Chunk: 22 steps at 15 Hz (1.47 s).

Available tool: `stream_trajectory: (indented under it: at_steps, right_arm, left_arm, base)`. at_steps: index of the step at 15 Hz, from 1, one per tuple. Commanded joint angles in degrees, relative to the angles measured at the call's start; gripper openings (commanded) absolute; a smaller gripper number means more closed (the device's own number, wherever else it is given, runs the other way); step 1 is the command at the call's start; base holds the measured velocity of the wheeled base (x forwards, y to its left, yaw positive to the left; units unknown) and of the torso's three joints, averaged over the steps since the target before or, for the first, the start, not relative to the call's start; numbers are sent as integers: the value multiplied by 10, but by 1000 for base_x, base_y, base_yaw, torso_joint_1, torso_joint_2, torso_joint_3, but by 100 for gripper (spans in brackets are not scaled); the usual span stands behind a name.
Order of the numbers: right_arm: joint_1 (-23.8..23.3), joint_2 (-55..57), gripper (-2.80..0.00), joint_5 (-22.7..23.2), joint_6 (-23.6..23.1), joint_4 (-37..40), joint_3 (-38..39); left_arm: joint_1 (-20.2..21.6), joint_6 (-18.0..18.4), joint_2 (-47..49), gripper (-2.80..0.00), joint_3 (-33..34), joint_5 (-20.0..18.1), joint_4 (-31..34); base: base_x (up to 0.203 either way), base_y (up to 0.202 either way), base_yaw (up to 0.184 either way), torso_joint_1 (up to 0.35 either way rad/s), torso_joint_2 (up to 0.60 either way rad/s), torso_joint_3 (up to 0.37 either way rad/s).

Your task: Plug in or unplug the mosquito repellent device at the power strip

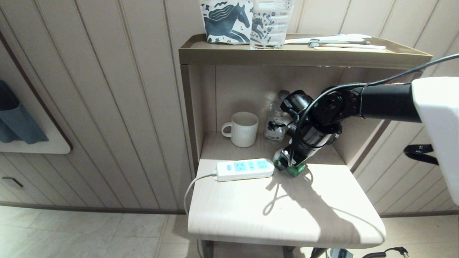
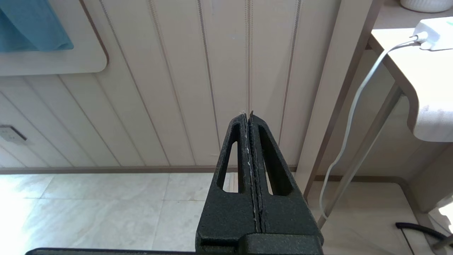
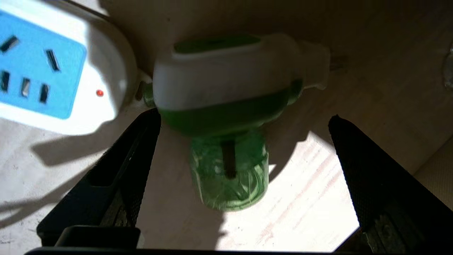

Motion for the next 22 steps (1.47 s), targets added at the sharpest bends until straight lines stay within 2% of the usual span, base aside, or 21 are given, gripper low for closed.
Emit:
stream_trajectory:
  at_steps: [1,5,6,9,17,20,22]
  right_arm:
    - [0,23,0,8,-1,3,-16]
    - [-1,32,0,26,-3,0,-12]
    - [-1,31,-280,26,-2,0,-12]
    - [-9,27,-280,27,-16,4,-5]
    - [-10,-14,-280,27,-14,3,24]
    - [-9,-80,-280,28,-7,-4,66]
    - [-9,-150,-280,28,11,-34,132]
  left_arm:
    - [0,0,0,-280,0,0,0]
    - [0,0,0,-280,0,0,0]
    - [0,0,0,-280,0,0,0]
    - [0,0,0,-280,0,0,0]
    - [0,0,0,-280,0,0,0]
    - [0,0,0,-280,0,0,0]
    - [0,0,0,-280,0,0,0]
  base:
    - [0,0,0,0,0,0]
    - [0,0,0,0,0,0]
    - [0,0,0,0,0,0]
    - [0,0,0,0,0,0]
    - [0,0,0,0,0,0]
    - [0,0,0,0,0,0]
    - [0,0,0,0,0,0]
